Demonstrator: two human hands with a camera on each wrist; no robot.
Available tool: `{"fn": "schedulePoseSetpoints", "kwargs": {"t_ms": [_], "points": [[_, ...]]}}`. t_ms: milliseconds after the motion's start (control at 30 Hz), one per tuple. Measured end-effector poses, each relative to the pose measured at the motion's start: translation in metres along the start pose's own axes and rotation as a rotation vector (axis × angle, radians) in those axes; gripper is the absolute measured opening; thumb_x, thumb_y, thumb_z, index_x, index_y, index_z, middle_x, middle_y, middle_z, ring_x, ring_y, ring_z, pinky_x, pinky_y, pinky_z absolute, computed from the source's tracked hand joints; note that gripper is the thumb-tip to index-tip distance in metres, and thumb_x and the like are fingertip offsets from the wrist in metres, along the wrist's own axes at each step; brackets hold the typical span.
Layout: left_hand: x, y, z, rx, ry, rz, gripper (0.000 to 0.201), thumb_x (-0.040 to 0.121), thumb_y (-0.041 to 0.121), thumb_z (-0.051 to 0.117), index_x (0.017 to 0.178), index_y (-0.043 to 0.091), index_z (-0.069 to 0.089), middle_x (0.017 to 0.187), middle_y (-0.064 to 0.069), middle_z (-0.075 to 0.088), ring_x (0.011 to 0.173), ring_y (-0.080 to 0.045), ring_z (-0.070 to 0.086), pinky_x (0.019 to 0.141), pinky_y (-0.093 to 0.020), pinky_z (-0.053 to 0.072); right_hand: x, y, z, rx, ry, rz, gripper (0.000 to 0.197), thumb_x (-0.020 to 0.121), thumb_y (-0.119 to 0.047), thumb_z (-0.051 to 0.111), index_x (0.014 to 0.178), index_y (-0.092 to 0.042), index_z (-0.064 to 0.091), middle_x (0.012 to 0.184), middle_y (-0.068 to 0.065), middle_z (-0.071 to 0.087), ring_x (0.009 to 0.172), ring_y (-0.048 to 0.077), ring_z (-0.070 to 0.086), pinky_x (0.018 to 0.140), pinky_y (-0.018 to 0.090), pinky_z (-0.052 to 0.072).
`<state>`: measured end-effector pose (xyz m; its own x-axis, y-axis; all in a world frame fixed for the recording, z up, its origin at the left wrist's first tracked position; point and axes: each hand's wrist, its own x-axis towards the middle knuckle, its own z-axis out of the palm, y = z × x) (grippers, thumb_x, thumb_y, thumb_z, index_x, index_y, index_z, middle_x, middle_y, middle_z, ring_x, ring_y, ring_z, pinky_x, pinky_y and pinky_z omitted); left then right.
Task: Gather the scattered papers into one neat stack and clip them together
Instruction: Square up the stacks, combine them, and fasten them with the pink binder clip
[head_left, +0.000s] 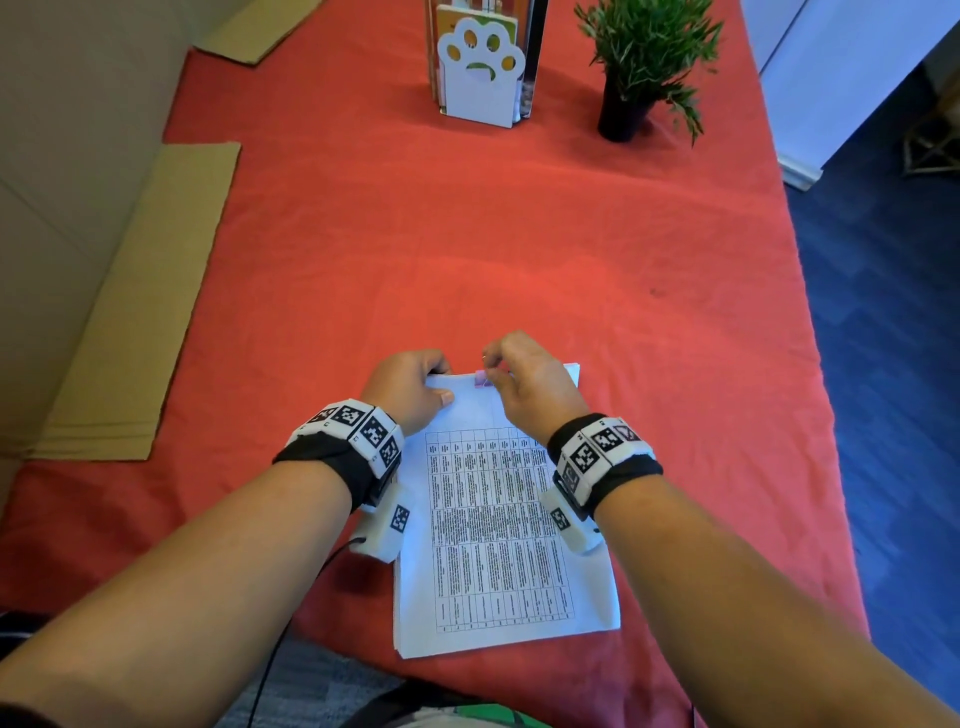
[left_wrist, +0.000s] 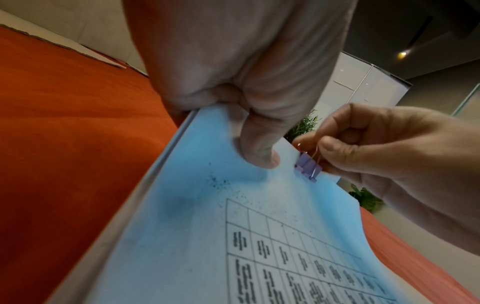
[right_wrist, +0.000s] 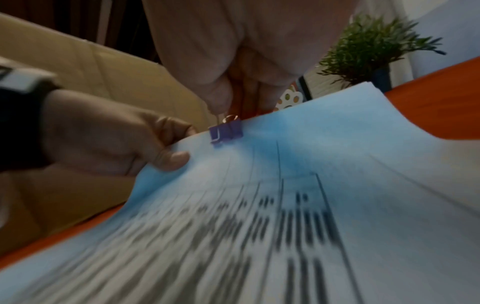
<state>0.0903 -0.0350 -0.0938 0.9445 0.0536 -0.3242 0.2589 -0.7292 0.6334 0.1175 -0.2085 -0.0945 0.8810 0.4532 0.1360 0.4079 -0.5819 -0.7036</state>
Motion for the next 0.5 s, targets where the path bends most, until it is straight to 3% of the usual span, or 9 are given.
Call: {"fn": "schedulePoseSetpoints", "kwargs": {"t_ms": [133, 233, 367, 433, 500], "points": [[0.0, 0.0, -0.003, -0.017, 0.011, 0.001, 0.024, 0.077, 0.012, 0.07, 0.069, 0.026, 0.053, 0.065, 0.005, 0.057, 0.065, -0.019, 0.053, 0.063, -0.029, 0.042, -0.027, 0.0, 0.009, -0.241, 0.132, -0.151, 0.008, 0.076, 0.0, 0.063, 0.072, -0.007, 0.062, 0.083, 0.011, 0.056, 0.071, 0.031, 0.052, 0.062, 0.038, 0.043], [-0.003, 0.002, -0.007, -0.012, 0.025, 0.042, 0.024, 0.075, 0.011, 0.069, 0.069, 0.027, 0.052, 0.07, 0.002, 0.058, 0.07, -0.022, 0.054, 0.067, -0.032, 0.045, -0.053, 0.005, 0.019, -0.378, 0.075, -0.166, 0.013, 0.073, -0.001, 0.067, 0.081, -0.011, 0.069, 0.08, 0.006, 0.059, 0.068, 0.03, 0.054, 0.059, 0.039, 0.047], [-0.009, 0.007, -0.01, -0.012, 0.044, 0.08, 0.024, 0.076, 0.01, 0.07, 0.069, 0.026, 0.053, 0.068, 0.002, 0.058, 0.067, -0.019, 0.052, 0.062, -0.028, 0.039, -0.053, -0.003, 0.007, -0.289, 0.137, -0.117, 0.037, 0.077, -0.003, 0.061, 0.112, -0.014, 0.063, 0.104, 0.007, 0.063, 0.085, 0.03, 0.058, 0.075, 0.039, 0.049], [-0.015, 0.012, -0.011, -0.006, 0.066, 0.101, 0.018, 0.077, 0.011, 0.071, 0.075, 0.021, 0.056, 0.07, 0.0, 0.059, 0.066, -0.018, 0.053, 0.061, -0.028, 0.04, -0.046, -0.013, -0.004, -0.318, 0.119, -0.122, 0.043, 0.08, -0.01, 0.058, 0.123, -0.014, 0.056, 0.118, 0.007, 0.061, 0.103, 0.03, 0.057, 0.089, 0.04, 0.044], [-0.023, 0.016, -0.012, -0.018, 0.084, 0.138, 0.016, 0.077, 0.011, 0.071, 0.078, 0.019, 0.058, 0.07, 0.002, 0.059, 0.065, -0.016, 0.053, 0.061, -0.027, 0.04, -0.039, -0.019, -0.013, -0.431, 0.057, -0.124, 0.049, 0.081, -0.019, 0.059, 0.129, -0.016, 0.051, 0.121, 0.005, 0.061, 0.115, 0.029, 0.054, 0.099, 0.04, 0.036]]}}
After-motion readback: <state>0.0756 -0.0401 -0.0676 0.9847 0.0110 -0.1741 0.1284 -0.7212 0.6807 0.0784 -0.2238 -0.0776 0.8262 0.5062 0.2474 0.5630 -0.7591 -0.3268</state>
